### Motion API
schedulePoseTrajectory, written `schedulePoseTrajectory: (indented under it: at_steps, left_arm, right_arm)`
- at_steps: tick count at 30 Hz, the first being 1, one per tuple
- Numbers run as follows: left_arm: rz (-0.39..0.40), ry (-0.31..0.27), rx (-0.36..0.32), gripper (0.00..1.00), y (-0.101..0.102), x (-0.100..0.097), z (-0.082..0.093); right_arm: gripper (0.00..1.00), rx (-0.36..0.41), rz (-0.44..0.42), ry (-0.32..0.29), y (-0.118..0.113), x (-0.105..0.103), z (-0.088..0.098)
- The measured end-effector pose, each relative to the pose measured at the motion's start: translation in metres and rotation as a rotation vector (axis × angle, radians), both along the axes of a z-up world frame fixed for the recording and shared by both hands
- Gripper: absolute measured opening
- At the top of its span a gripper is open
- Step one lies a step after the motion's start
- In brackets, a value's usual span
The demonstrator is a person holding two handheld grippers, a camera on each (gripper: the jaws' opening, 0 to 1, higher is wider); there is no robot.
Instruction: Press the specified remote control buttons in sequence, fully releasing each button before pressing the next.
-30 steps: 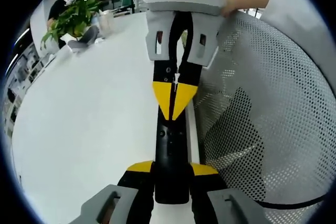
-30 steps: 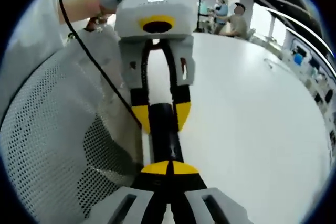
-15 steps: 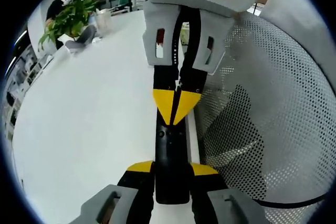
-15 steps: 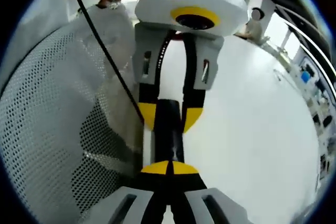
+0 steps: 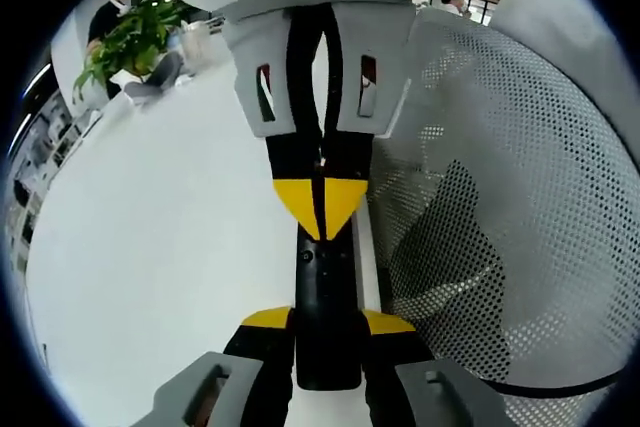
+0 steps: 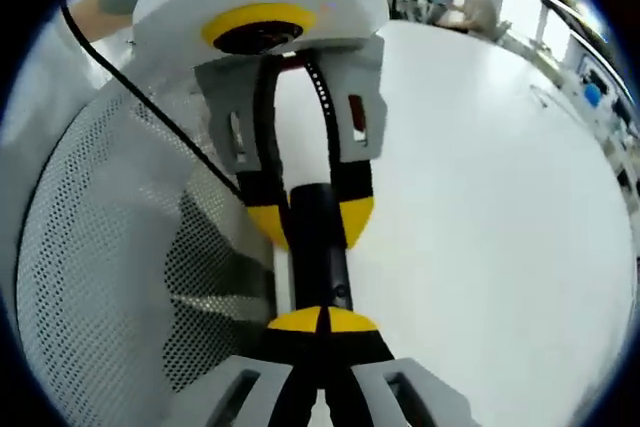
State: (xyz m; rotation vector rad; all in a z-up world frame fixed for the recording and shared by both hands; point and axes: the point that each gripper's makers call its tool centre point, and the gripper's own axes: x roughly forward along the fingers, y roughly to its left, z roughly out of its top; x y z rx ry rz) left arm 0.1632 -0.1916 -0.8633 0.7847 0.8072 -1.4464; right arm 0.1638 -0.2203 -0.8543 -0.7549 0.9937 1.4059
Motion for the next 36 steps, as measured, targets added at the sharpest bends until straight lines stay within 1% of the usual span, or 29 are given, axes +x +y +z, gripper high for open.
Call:
schedulePoseTrajectory:
  at_steps: [1,3,4,6,8,10,13,15,19,22,25,28,30,33,36]
  left_arm:
    - [0.001,0.001,0.001,0.25,0.0,0.0,0.0]
    - [0.004,0.005,0.0,0.25,0.0,0.0,0.0]
    - [0.005,0.006,0.0,0.25,0.0,0.0,0.0]
    - [0.007,0.005,-0.001,0.25,0.001,0.0,0.0]
    - [0.011,0.005,-0.004,0.25,0.001,0.0,0.0]
    - [0.016,0.006,-0.008,0.25,0.001,0.0,0.0]
    - [0.019,0.01,-0.009,0.25,0.0,0.0,0.001]
    - [0.019,0.012,-0.007,0.25,0.0,0.0,0.001]
    - [0.026,0.015,-0.007,0.25,0.0,0.0,0.001]
    - [0.035,0.019,-0.01,0.25,0.0,0.0,0.001]
    - [0.042,0.021,-0.015,0.25,0.0,0.0,0.001]
    - [0.045,0.027,-0.016,0.25,0.0,0.0,0.001]
    - [0.042,0.027,-0.013,0.25,-0.001,0.001,0.001]
    - [0.041,0.028,-0.008,0.25,-0.001,0.0,0.001]
    - [0.044,0.034,-0.013,0.25,-0.001,0.001,0.001]
  right_arm:
    - [0.0,-0.005,0.001,0.007,0.0,0.0,0.0]
    - [0.0,-0.017,-0.03,0.038,0.0,0.0,0.0]
    - [0.0,-0.017,-0.04,0.044,0.0,0.0,0.0]
    - [0.0,-0.013,-0.05,0.043,0.0,-0.001,0.0]
    - [0.0,-0.001,-0.053,0.019,-0.001,-0.002,0.0]
    - [0.0,0.038,-0.049,-0.051,-0.001,-0.001,0.001]
    - [0.0,0.086,-0.057,-0.125,-0.001,-0.002,0.001]
    - [0.0,0.105,-0.059,-0.169,-0.001,-0.002,0.001]
    - [0.0,0.112,-0.041,-0.243,-0.001,-0.004,0.002]
    - [0.0,0.118,-0.069,-0.244,-0.001,-0.006,0.003]
    - [0.0,0.126,-0.031,-0.227,0.005,-0.013,0.003]
    - [0.0,0.12,0.01,-0.242,0.01,-0.016,0.002]
    - [0.0,0.119,0.014,-0.243,0.01,-0.014,0.002]
    - [0.0,0.129,0.0,-0.223,0.009,-0.014,0.002]
    - [0.0,0.127,0.024,-0.225,0.011,-0.016,0.001]
